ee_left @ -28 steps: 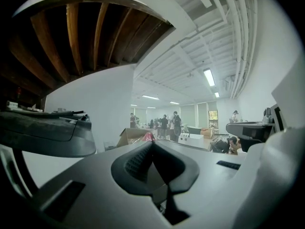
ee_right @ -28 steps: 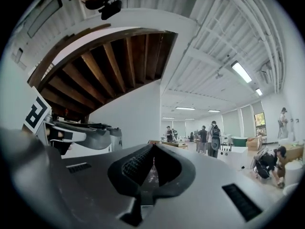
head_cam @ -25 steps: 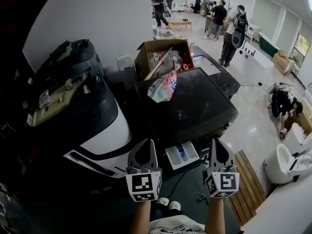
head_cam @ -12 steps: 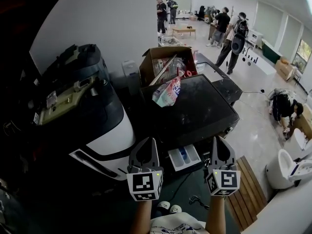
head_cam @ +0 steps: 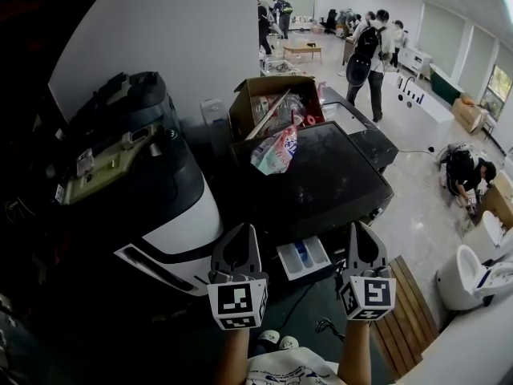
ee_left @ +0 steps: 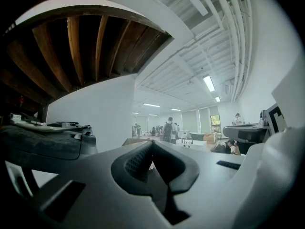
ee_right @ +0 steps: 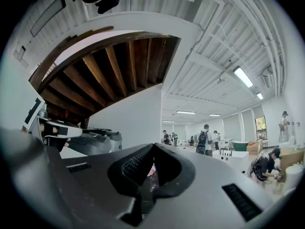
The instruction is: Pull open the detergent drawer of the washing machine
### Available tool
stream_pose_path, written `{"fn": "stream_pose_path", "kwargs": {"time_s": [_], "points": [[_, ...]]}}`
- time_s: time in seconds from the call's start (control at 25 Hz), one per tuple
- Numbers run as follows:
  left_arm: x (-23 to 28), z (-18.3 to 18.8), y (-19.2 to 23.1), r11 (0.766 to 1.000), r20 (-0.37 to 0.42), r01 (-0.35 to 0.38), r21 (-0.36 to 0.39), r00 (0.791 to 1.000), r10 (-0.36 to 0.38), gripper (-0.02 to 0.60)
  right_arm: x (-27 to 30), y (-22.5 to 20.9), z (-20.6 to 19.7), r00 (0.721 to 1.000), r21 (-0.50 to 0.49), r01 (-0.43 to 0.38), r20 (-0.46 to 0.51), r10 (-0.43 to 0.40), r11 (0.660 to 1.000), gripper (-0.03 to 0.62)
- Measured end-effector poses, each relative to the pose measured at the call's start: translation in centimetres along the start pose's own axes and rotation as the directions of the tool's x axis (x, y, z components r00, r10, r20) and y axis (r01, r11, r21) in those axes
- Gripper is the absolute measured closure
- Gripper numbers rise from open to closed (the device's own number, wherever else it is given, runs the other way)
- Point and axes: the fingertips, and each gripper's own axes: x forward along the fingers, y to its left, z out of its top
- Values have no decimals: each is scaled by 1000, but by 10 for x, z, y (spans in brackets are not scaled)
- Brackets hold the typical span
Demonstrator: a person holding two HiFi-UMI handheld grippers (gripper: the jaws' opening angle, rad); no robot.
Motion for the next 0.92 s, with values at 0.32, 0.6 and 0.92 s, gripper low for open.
{"fn": "stream_pose_path", "kwargs": {"time_s": [0.32,0.6,0.92], "points": [[1,2,1,1000,4,4,-3,1000,-4,569,2,1,-1,1000,-8,4,-3,-4,1000,582],[1,2,-1,1000,4,10,-4,1000,-10,569,0,-4,-1,1000,-10,19,-8,-19,1000,582],[3,1,-4,1000,4,15,7,1000,-15,569,0,-8,0,1000,-3,25,-8,-25,1000,582]]}}
